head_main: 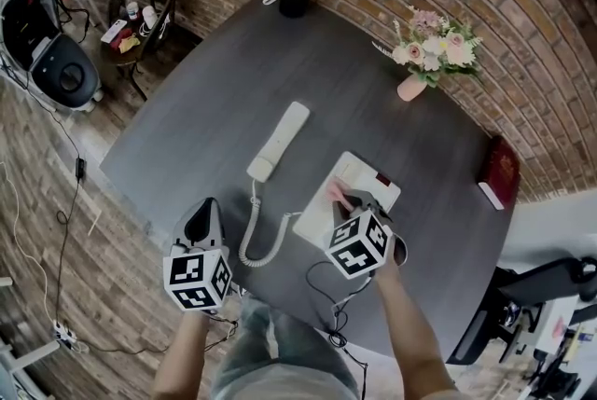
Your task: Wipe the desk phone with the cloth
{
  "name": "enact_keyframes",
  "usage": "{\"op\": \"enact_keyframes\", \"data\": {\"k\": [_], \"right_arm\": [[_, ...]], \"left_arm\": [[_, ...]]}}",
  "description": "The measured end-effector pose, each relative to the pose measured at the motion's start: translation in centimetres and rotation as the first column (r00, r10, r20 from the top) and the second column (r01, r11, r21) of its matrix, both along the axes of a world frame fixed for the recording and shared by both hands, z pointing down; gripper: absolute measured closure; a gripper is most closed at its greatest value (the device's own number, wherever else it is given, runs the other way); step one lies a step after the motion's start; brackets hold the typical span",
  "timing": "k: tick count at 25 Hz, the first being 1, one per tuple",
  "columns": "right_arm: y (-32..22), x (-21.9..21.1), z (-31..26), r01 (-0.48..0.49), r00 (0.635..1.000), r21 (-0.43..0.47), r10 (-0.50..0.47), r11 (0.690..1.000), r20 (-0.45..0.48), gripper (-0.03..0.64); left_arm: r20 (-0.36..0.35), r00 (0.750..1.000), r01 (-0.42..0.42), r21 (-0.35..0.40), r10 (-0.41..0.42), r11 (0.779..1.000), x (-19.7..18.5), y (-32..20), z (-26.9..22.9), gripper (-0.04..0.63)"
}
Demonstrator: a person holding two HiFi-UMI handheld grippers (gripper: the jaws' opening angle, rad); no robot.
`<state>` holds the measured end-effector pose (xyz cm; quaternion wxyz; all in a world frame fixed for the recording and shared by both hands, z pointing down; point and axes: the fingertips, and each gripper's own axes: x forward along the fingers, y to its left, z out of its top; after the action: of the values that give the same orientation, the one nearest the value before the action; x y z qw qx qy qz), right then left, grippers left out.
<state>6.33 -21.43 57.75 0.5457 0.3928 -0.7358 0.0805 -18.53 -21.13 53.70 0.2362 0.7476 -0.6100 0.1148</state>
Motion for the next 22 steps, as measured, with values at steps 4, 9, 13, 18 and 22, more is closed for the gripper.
{"op": "enact_keyframes", "data": {"k": [4, 9, 13, 18, 22], "right_arm": [[0.8, -0.6, 0.2, 0.004, 1.0, -0.007, -0.004, 1.0, 0.006, 0.595], [1.6, -1.4, 0.5, 0.006, 1.0, -0.016, -0.006, 1.0, 0.014, 0.595], [2.4, -1.8, 0.8, 0.019, 1.0, -0.017, -0.019, 1.0, 0.0, 0.595], [3.5, -2.3, 1.3, 0.019, 1.0, -0.028, -0.019, 0.999, 0.006, 0.595], [4.3, -2.9, 1.5, 0.02, 1.0, -0.036, -0.02, 0.999, 0.009, 0.595]], "left_arm": [[0.003, 1.0, 0.0, -0.003, 0.0, 1.0, -0.4, 0.6, 0.1, 0.597], [0.001, 1.0, -0.005, -0.008, 0.005, 1.0, -0.6, 1.3, 0.3, 0.597], [-0.004, 1.0, -0.011, -0.008, 0.011, 1.0, -0.6, 1.6, 0.4, 0.597], [-0.005, 1.0, -0.018, -0.006, 0.018, 1.0, -0.7, 2.1, 0.4, 0.598], [-0.005, 1.0, -0.02, -0.008, 0.02, 1.0, -1.2, 2.6, 0.6, 0.597]]}}
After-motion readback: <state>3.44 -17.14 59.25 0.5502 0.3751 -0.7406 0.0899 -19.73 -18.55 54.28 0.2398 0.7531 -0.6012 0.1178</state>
